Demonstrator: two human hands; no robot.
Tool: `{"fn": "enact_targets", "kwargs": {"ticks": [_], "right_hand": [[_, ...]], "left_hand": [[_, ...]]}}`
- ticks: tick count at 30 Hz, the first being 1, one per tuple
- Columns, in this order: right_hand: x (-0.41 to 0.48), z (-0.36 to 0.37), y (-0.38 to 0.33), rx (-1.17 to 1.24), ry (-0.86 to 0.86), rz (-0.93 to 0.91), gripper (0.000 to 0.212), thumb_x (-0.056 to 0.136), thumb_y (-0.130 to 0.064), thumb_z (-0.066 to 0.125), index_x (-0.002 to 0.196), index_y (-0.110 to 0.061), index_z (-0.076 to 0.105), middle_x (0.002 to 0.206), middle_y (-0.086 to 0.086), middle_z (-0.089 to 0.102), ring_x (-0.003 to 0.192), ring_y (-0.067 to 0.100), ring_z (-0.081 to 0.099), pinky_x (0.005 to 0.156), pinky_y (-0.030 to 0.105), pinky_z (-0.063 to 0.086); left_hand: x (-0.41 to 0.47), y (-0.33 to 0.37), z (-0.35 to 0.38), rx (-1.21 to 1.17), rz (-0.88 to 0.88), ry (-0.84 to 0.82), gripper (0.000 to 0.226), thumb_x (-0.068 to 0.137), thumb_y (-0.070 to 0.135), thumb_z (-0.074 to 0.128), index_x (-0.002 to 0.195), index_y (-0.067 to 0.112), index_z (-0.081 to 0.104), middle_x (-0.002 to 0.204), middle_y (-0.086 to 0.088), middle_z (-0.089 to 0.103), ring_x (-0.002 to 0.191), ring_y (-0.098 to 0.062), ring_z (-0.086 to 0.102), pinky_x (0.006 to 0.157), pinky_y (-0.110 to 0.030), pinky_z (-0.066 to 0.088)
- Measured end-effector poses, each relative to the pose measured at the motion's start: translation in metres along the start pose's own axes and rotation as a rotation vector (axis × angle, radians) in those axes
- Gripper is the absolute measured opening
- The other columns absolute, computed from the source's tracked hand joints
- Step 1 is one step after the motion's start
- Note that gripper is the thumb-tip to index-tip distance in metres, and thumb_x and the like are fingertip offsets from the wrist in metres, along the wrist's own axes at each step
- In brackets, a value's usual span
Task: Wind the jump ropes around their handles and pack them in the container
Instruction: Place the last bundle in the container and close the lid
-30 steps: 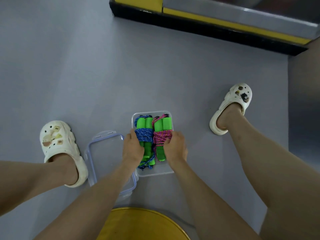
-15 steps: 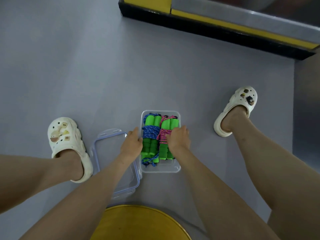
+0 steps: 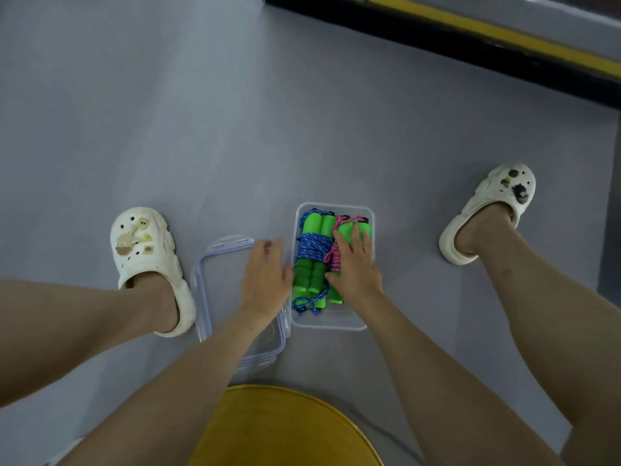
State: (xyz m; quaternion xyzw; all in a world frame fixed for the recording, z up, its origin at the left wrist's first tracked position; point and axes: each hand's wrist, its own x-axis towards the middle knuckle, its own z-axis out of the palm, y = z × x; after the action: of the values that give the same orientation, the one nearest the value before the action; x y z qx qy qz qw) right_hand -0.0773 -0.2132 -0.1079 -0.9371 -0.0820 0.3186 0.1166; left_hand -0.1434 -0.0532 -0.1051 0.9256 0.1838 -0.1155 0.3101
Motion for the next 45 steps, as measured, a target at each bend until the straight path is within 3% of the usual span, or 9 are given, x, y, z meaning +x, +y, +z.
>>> {"fn": "enact_targets", "kwargs": {"ticks": [4,7,10,18,22,28,36,41,45], "right_hand": [[-0.004,0.001,-0.006,-0.015,-0.013,0.034,0.094,0.081,-0.023,0.067,0.152,-0.029,0.005,0.159,0.008,-0.009,0.146,0.028,-0.009,0.116,0.046,0.021],[-0.011,0.003,-0.012,-0.026,0.002,0.064,0.094,0.081,-0.021,0.066,0.151,-0.028,0.003,0.159,0.009,-0.005,0.145,0.031,0.002,0.113,0.046,0.025],[-0.021,0.005,-0.010,-0.064,0.008,0.059,0.094,0.081,-0.027,0.066,0.151,-0.028,0.003,0.158,0.009,-0.002,0.142,0.030,0.008,0.106,0.046,0.030],[-0.047,0.012,-0.005,0.045,0.043,0.015,0.092,0.083,-0.029,0.060,0.152,-0.020,-0.001,0.158,0.010,0.005,0.143,0.029,0.012,0.109,0.043,0.029],[-0.050,0.013,0.008,-0.035,0.109,-0.044,0.100,0.083,-0.035,0.067,0.151,-0.012,-0.002,0.159,0.012,-0.004,0.146,0.031,0.002,0.119,0.044,0.014],[-0.031,0.013,0.005,-0.156,0.017,-0.093,0.116,0.076,-0.032,0.076,0.150,-0.019,-0.012,0.158,0.008,-0.017,0.144,0.034,-0.015,0.120,0.044,0.008],[-0.016,0.020,-0.003,-0.271,-0.033,-0.025,0.110,0.082,-0.023,0.071,0.149,-0.015,-0.016,0.156,0.009,-0.023,0.143,0.038,-0.017,0.119,0.047,0.011],[-0.015,0.023,-0.004,-0.315,-0.040,-0.016,0.112,0.083,-0.026,0.070,0.147,-0.013,-0.021,0.155,0.011,-0.025,0.142,0.039,-0.016,0.118,0.049,0.013],[-0.017,0.021,0.000,-0.275,-0.030,-0.020,0.119,0.079,-0.026,0.074,0.145,-0.015,-0.025,0.157,0.010,-0.020,0.143,0.037,-0.014,0.118,0.047,0.016]], "left_hand": [[0.001,0.017,0.012,0.444,0.385,-0.217,0.074,0.087,0.040,0.059,0.148,0.014,0.028,0.136,-0.013,0.037,0.120,-0.030,0.040,0.101,-0.039,0.034],[-0.001,0.015,0.014,0.753,0.474,-0.293,0.084,0.087,0.026,0.060,0.152,0.009,0.009,0.140,-0.011,0.030,0.120,-0.027,0.039,0.100,-0.038,0.036],[-0.002,0.019,0.016,0.842,0.519,-0.224,0.078,0.085,0.015,0.059,0.151,0.005,0.017,0.138,-0.012,0.039,0.116,-0.025,0.048,0.092,-0.034,0.042],[-0.001,0.020,0.028,0.727,0.408,-0.249,0.082,0.060,0.024,0.086,0.132,0.004,0.052,0.111,-0.010,0.055,0.082,-0.022,0.054,0.065,-0.029,0.051],[-0.002,0.026,0.029,0.631,0.349,-0.295,0.072,0.087,0.032,0.065,0.144,0.005,0.029,0.130,-0.011,0.039,0.104,-0.023,0.046,0.090,-0.032,0.046],[-0.003,0.024,0.024,0.695,0.417,-0.296,0.088,0.086,0.029,0.068,0.149,0.000,0.014,0.140,-0.013,0.030,0.114,-0.025,0.044,0.097,-0.033,0.042],[0.003,0.013,0.037,0.631,0.533,-0.146,0.079,0.027,0.014,0.095,0.100,0.000,0.069,0.089,-0.009,0.058,0.068,-0.019,0.058,0.059,-0.030,0.052],[0.002,0.007,0.039,0.560,0.618,-0.093,0.070,0.035,0.006,0.092,0.100,-0.002,0.068,0.089,-0.010,0.060,0.070,-0.021,0.059,0.062,-0.033,0.053],[0.003,-0.004,0.030,0.438,0.672,-0.044,0.073,0.065,0.042,0.082,0.118,-0.001,0.057,0.099,-0.012,0.063,0.081,-0.025,0.064,0.073,-0.034,0.055]]}}
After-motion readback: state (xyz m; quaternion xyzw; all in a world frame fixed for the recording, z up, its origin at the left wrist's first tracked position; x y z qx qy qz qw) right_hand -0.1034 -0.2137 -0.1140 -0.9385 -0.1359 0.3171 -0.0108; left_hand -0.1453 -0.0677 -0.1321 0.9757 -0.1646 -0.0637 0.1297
